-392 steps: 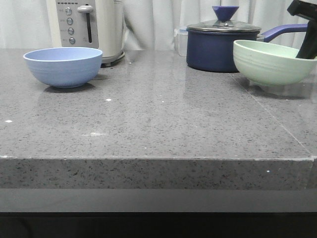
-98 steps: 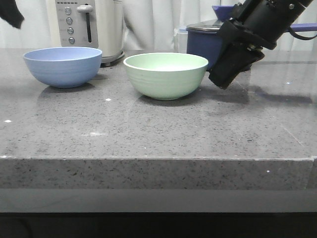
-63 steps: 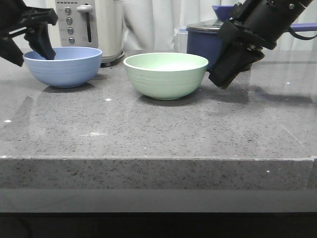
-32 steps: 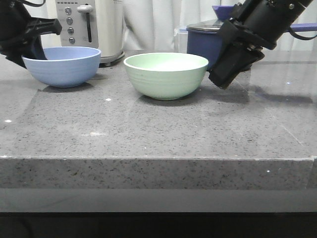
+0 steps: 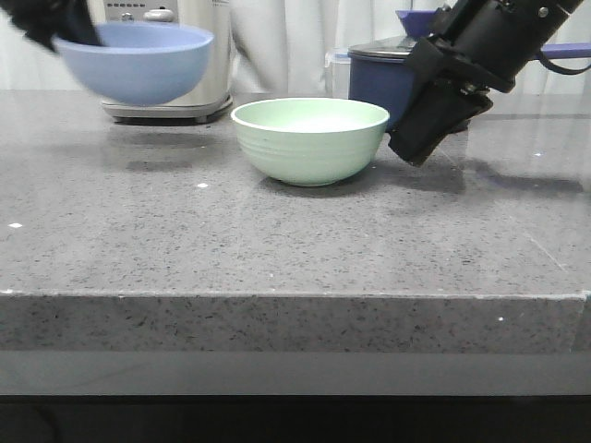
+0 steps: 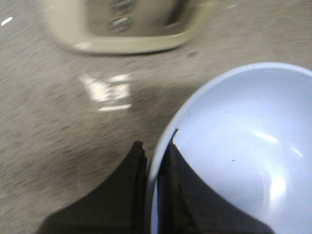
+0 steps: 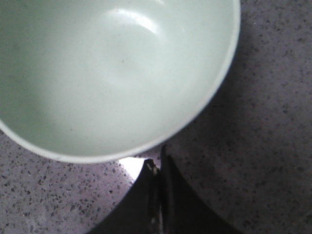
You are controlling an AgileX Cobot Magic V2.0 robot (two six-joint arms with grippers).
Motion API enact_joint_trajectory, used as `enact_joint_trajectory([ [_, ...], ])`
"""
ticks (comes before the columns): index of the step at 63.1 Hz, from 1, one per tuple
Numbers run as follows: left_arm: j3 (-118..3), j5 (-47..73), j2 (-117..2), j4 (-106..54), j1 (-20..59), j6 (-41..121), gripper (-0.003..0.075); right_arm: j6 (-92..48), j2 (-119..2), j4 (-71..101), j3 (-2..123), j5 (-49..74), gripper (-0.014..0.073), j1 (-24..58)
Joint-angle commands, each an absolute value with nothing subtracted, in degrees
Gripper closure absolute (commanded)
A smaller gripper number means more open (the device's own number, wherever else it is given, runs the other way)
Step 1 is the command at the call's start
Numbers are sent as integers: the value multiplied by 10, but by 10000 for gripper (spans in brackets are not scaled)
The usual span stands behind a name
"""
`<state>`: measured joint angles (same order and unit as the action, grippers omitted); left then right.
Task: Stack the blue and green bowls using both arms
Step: 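Lift the blue bowl with the left gripper over the green bowl, then lower the blue bowl into the green bowl and open the left gripper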
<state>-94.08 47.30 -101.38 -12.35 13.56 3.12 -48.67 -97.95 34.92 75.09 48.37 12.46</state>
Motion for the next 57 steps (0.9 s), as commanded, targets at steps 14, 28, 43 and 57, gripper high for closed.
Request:
enact_joint_trajectory([
  [14,-1047,475,-1004,-138,250,31,740,-493,-956,371,763,477,657,123],
  [28,-1080,485,-1050,-138,296,31,740,-493,-956,371,763,477,657,123],
  [43,-1081,487,-1081,-142,313,31,740,-493,-956,371,763,477,657,123],
  [57,-1081,486,-1089,-123,313,31,740,-493,-956,371,763,477,657,123],
])
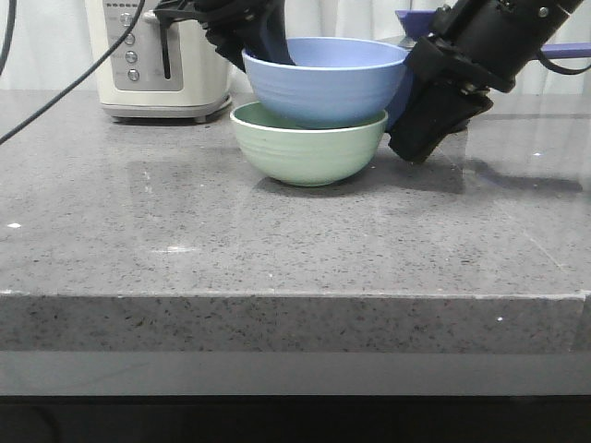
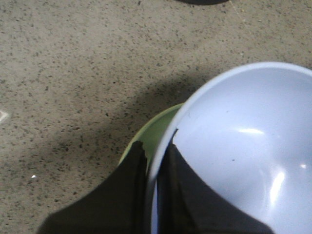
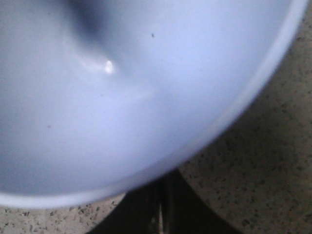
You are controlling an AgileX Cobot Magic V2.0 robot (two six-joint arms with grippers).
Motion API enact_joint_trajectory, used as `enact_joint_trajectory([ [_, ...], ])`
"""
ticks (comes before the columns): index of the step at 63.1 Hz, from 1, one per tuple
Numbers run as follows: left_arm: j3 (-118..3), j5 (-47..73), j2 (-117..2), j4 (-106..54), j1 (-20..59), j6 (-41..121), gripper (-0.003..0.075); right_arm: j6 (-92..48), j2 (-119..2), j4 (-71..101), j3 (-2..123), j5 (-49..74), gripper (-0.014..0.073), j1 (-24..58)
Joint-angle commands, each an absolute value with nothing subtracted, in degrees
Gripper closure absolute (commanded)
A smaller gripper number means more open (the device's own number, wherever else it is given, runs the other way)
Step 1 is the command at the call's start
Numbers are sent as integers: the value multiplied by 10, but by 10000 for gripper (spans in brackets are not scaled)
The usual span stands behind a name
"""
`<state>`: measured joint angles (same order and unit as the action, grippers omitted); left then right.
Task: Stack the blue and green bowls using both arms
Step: 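Lower the blue bowl into the green bowl and open the left gripper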
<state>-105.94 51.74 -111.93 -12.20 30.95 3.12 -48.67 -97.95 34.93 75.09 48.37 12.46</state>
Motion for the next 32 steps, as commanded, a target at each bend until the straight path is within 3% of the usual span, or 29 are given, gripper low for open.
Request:
enact_joint_trajectory([
  [1,-1081,486,-1089,-122,313,31,740,-493,-956,371,763,477,657,123],
  [26,-1081,486,-1092,-120,312,32,738,-493,-956,371,763,477,657,123],
  [32,-1081,486,-1092,-120,312,32,675,-493,-956,371,763,477,657,123],
])
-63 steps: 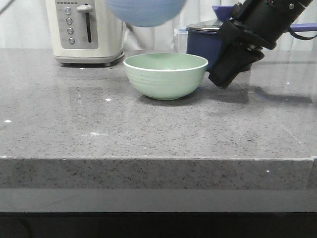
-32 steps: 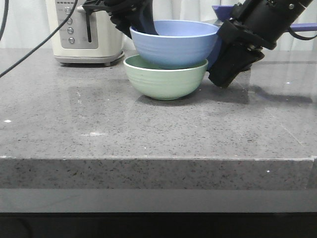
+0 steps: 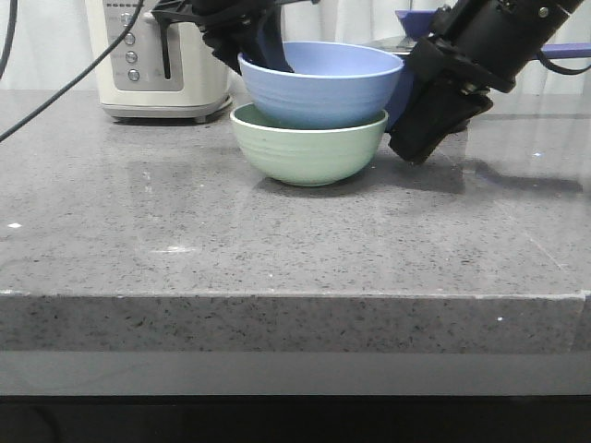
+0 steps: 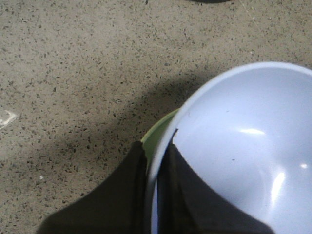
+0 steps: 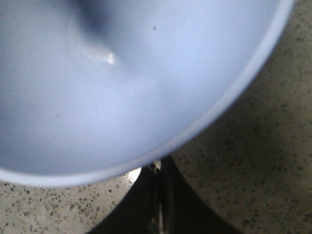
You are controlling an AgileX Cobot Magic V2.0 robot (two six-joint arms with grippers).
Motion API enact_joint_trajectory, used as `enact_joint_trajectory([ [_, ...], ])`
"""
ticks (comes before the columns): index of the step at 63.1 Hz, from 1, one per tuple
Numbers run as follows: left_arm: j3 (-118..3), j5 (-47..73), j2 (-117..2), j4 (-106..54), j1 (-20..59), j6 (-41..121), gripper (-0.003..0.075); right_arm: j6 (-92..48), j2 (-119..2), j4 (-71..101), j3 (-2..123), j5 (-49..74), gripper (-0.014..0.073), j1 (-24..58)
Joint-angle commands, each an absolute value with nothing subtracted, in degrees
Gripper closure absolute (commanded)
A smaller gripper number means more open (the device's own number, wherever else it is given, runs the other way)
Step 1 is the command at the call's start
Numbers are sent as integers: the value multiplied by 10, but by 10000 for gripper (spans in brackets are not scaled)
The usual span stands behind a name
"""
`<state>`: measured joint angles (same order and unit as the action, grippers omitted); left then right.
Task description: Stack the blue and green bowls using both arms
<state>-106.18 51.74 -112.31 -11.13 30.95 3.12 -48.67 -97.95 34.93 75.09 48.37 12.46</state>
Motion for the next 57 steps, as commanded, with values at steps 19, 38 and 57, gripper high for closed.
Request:
enact_joint_trajectory([
  [19,-1081,486,-1092,-120,312,32,351,-493,-956,371,763,477,657,123],
  [38,-1081,520,-1047,-83,312,32,351,-493,-956,371,763,477,657,123],
  [57,-1076,593,-967,-24,307,12,351,-493,-956,371,763,477,657,123],
])
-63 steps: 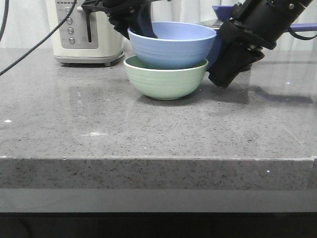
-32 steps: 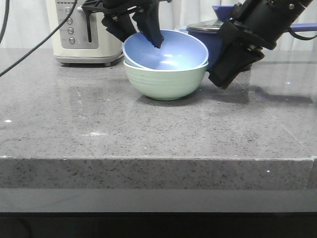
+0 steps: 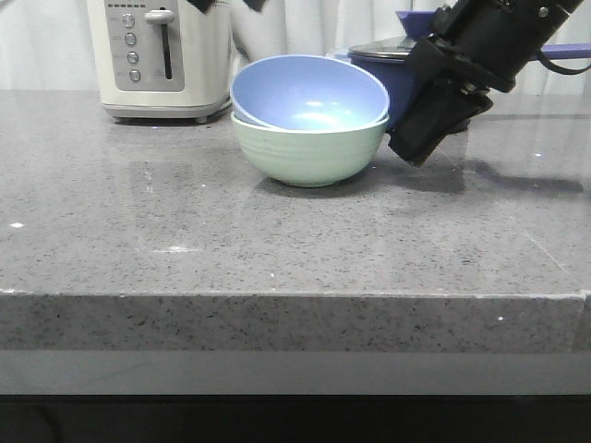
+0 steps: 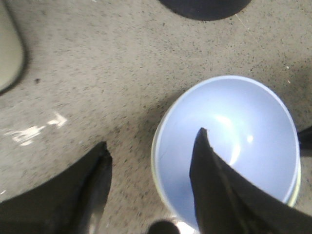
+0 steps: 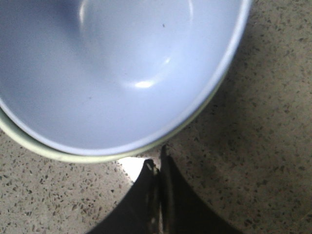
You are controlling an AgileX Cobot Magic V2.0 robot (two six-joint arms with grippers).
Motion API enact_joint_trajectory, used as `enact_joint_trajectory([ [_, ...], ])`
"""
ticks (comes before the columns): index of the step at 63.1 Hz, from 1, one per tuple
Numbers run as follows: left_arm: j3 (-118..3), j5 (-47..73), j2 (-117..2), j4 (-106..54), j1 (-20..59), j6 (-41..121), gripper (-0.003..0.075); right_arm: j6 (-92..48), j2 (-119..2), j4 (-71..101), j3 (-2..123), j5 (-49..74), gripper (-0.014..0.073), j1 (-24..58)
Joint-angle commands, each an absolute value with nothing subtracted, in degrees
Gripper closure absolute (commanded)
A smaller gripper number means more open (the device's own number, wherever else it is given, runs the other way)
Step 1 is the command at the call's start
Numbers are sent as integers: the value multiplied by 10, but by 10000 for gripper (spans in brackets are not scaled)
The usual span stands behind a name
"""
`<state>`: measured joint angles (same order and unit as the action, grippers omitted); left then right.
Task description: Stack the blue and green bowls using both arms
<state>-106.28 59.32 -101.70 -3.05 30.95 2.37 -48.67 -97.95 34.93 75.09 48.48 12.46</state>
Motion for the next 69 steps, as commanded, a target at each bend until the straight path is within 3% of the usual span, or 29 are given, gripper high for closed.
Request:
enact_joint_trajectory([
  [1,-1073,595,-964,-22,306,11,351,-493,-956,371,763,477,657,123],
  [18,-986,607,-867,15,290,-14,351,-493,-956,371,763,477,657,123],
  [55,-659,515,-565,15,218,-17,351,-491,-954,371,767,492,657,121],
  [69,-565,511,-471,-5,198,-17,351,-361,-883,299,769,515,648,121],
])
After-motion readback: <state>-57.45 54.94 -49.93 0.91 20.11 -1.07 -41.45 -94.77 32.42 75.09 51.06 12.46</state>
